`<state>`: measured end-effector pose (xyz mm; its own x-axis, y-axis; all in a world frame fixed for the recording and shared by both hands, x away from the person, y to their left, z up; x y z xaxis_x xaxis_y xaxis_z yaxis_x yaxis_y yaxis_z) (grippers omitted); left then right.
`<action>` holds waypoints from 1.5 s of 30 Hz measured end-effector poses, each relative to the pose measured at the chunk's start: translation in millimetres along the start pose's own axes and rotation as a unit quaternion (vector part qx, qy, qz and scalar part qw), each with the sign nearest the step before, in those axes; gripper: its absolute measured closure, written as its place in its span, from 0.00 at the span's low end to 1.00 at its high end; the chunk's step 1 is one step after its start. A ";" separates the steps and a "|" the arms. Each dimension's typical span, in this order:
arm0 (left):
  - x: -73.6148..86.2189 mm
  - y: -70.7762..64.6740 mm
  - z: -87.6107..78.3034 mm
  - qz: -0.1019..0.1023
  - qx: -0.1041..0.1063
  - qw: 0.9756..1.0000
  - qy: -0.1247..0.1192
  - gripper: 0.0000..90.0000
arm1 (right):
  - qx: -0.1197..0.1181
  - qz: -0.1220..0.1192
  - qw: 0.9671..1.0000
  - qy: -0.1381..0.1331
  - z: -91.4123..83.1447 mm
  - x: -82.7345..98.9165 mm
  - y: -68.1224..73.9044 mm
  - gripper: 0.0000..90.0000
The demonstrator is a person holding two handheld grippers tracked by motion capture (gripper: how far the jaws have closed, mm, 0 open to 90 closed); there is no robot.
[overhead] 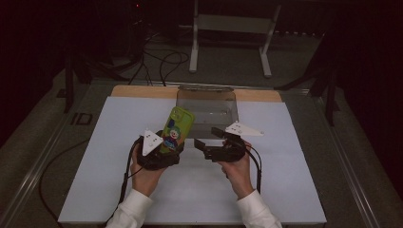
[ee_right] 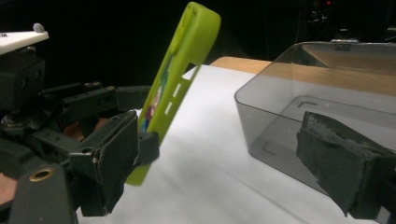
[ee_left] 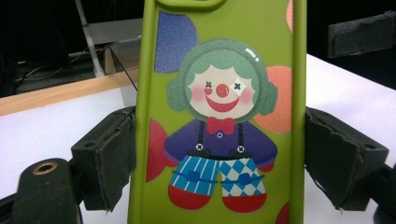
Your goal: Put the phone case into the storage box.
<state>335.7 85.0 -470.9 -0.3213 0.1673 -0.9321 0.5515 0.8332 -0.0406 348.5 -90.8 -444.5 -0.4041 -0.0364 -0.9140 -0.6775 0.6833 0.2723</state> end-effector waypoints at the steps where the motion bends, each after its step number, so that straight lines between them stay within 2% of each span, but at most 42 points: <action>1: 0.3 -0.4 0.1 0.000 0.000 1.000 0.000 0.18 | -0.001 0.002 1.000 0.000 1.6 -0.4 1.5 0.15; 13: 2.1 -4.6 0.7 -0.003 -0.001 1.000 -0.004 0.18 | -0.007 0.006 1.000 0.005 21.1 -3.9 14.6 0.17; 20: 2.8 -6.3 0.0 -0.011 -0.001 1.000 -0.010 0.18 | -0.013 0.035 0.999 0.000 30.6 -3.3 18.1 0.21; 25: 3.2 -8.4 0.3 -0.018 0.001 1.000 -0.014 0.18 | -0.015 0.041 0.999 0.006 37.4 -0.6 21.4 0.26; 29: 3.2 -8.0 -0.3 -0.022 -0.001 1.000 -0.018 0.18 | -0.016 0.048 0.999 0.009 41.5 1.4 23.6 0.35; 31: 3.3 -7.8 -0.5 -0.025 -0.002 0.999 -0.020 0.18 | -0.026 0.054 0.998 0.009 43.2 1.7 25.1 0.41; 35: 3.1 -8.0 -1.2 -0.028 -0.003 0.999 -0.026 0.18 | -0.023 0.065 0.998 0.007 45.5 2.3 25.6 0.49; 39: 3.4 -7.4 -1.8 -0.034 -0.007 0.999 -0.031 0.18 | -0.035 0.072 0.997 0.010 47.8 3.6 27.9 0.59; 45: 4.2 -8.2 -2.0 -0.042 -0.012 0.998 -0.040 0.18 | -0.052 0.097 0.994 0.007 50.3 3.2 29.8 0.77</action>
<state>328.2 79.9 -473.7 -0.3030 0.0536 -0.9515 0.5057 0.8553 -0.1128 357.9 -33.9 -454.4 -0.5416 0.0776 -0.8370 -0.6455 0.5994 0.4733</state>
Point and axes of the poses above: each handheld gripper's, and its own axes: z roughly forward along the jaws, x roughly out of its underside, y roughly to its left, the point moved 6 cm from there along z, roughly forward along the jaws, and after that the axes turned 2 degrees about x, right-handed, at the moved point
